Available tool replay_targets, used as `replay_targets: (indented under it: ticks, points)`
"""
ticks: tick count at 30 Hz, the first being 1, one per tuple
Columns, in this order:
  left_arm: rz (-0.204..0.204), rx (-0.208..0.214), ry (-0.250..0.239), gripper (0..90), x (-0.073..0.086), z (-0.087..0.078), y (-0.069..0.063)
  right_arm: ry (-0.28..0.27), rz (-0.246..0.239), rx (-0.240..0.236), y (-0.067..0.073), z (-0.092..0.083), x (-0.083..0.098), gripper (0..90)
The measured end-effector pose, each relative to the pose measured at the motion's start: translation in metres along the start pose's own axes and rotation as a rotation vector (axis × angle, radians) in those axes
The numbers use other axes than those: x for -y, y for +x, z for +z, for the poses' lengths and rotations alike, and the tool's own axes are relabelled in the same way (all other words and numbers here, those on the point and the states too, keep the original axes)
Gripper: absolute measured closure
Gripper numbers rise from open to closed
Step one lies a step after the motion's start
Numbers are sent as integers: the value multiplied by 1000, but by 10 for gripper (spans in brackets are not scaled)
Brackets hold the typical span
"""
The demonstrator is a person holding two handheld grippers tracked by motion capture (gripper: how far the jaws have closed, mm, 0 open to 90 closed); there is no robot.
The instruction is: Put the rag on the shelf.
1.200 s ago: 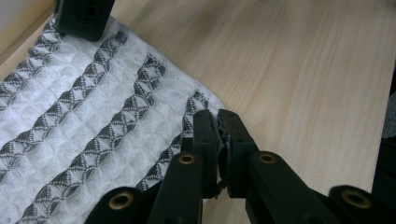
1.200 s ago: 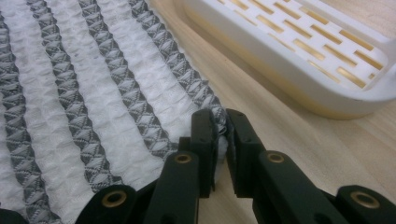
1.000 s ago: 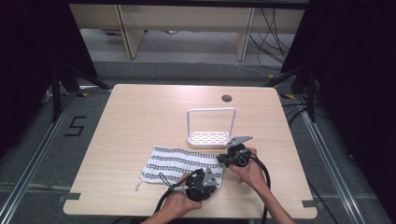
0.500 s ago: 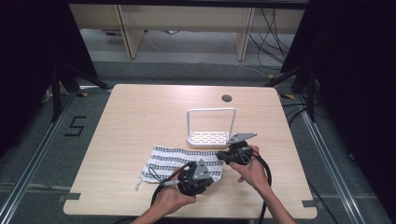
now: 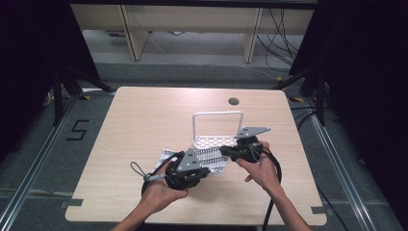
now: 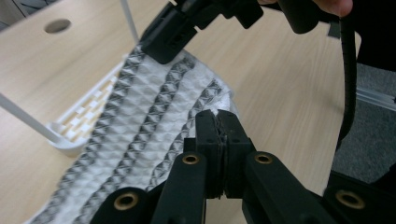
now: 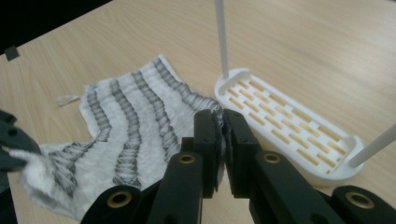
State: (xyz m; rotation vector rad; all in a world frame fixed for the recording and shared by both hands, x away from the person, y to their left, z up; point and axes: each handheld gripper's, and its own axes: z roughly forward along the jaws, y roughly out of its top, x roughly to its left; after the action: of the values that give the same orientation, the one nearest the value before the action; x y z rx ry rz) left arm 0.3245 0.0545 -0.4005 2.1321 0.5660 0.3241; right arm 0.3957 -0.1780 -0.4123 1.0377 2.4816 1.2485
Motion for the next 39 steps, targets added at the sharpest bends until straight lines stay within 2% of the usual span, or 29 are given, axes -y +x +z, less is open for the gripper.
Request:
replay_targets:
  ticks: [1, 3, 4, 6, 7, 8, 9, 10, 17, 18, 21, 22, 23, 24, 25, 27, 28, 31, 33, 34, 35, 37, 38, 39]
  points:
    - [0, -7, -8, 878, -4, -6, 2, -11, -12, 2, 0, -2, -3, 853]
    - [-5, -15, -32, 879, -11, -15, 5, -25, 6, 4, 2, -9, -10, 854]
    - [2, -18, -35, 879, -14, -20, 7, -30, -8, 4, 1, -12, -14, 853]
    - [-10, -26, -59, 879, -21, -28, 10, -43, -13, 0, 1, -18, -20, 853]
    - [-17, -27, -67, 879, -24, -33, 12, -47, 16, -4, 3, -21, -23, 853]
    - [-5, -31, -63, 879, -27, -37, 15, -62, -7, 6, 1, -24, -27, 853]
    - [-20, -40, -82, 879, -30, -41, 17, -55, 15, -1, 3, -28, -29, 854]
    - [-20, -44, -89, 879, -32, -43, 18, -72, -13, 10, 2, -32, -34, 853]
    - [-53, -58, -153, 880, -52, -58, 35, -99, -2, 15, 3, -58, -53, 853]
    - [-55, -59, -161, 880, -55, -60, 37, -112, -11, 18, 3, -61, -55, 854]
    - [-55, -75, -176, 880, -65, -65, 41, -117, 7, 20, 4, -70, -60, 853]
    - [-54, -81, -177, 881, -67, -66, 42, -129, -14, 23, 3, -73, -62, 853]
    - [-54, -86, -182, 881, -71, -66, 44, -129, -5, 27, 4, -76, -63, 854]
    - [-51, -89, -184, 881, -75, -66, 45, -137, -20, 35, 4, -79, -65, 854]
    - [-53, -92, -188, 880, -77, -66, 46, -137, -4, 33, 5, -81, -67, 854]
    - [-57, -97, -195, 880, -83, -65, 49, -152, -8, 42, 5, -86, -69, 855]
    - [-60, -101, -194, 880, -85, -65, 51, -164, -27, 51, 2, -87, -70, 855]
    - [-71, -107, -198, 880, -90, -61, 56, -182, -17, 49, 0, -90, -71, 855]
    - [-81, -116, -205, 880, -94, -57, 61, -178, 7, 49, 1, -93, -72, 854]
    - [-87, -119, -207, 880, -95, -55, 62, -184, -9, 64, 0, -95, -74, 854]
    - [-95, -122, -208, 881, -97, -53, 64, -173, 4, 70, 0, -98, -75, 854]
    - [-102, -122, -212, 881, -101, -50, 69, -193, -20, 86, -2, -100, -79, 855]
    - [-107, -124, -213, 881, -103, -50, 70, -188, -3, 92, -1, -102, -81, 854]
    - [-115, -124, -220, 881, -106, -48, 72, -191, -5, 97, -2, -104, -83, 854]
